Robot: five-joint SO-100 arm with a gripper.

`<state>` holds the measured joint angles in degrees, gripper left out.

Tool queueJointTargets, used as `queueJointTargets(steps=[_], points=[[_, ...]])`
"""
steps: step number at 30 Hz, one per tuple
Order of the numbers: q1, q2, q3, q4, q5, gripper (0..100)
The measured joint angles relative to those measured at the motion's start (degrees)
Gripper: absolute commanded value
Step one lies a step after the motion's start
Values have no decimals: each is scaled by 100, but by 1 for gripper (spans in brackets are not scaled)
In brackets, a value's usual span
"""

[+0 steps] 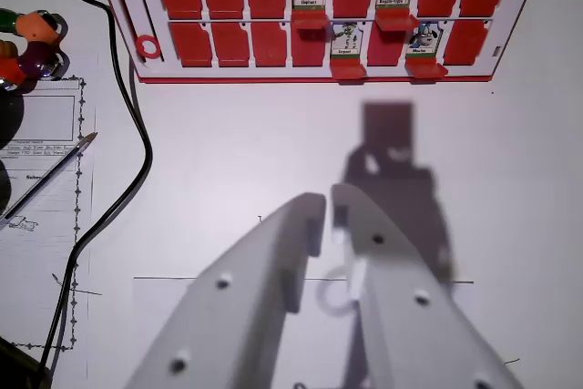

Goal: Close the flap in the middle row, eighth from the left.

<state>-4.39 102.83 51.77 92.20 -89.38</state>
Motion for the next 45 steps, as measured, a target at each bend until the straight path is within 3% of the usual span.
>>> queueJointTargets(steps=[9, 35, 39, 45], points=[[88, 0, 0, 132, 185, 0], [132, 0, -18, 132, 220, 0], [466, -9, -396, 132, 70, 0], [659, -624, -1626, 316, -211, 0]])
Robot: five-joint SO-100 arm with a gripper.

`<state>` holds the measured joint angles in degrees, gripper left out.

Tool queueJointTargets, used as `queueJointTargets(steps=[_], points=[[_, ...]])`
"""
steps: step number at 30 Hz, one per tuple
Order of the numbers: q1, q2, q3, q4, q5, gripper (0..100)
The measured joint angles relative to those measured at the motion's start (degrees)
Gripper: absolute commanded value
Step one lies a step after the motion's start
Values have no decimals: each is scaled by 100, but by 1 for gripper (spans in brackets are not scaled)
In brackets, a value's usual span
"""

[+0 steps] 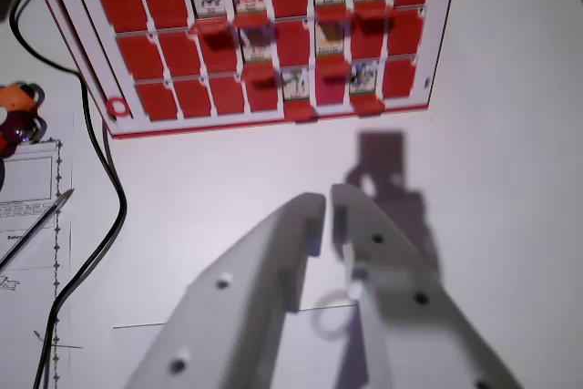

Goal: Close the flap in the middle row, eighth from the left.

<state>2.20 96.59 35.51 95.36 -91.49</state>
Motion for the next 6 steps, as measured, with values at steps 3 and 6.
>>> queueJointTargets(steps=[3, 6], points=[[70, -141, -431, 62, -97, 0], [70, -149, -615, 97, 44, 0]])
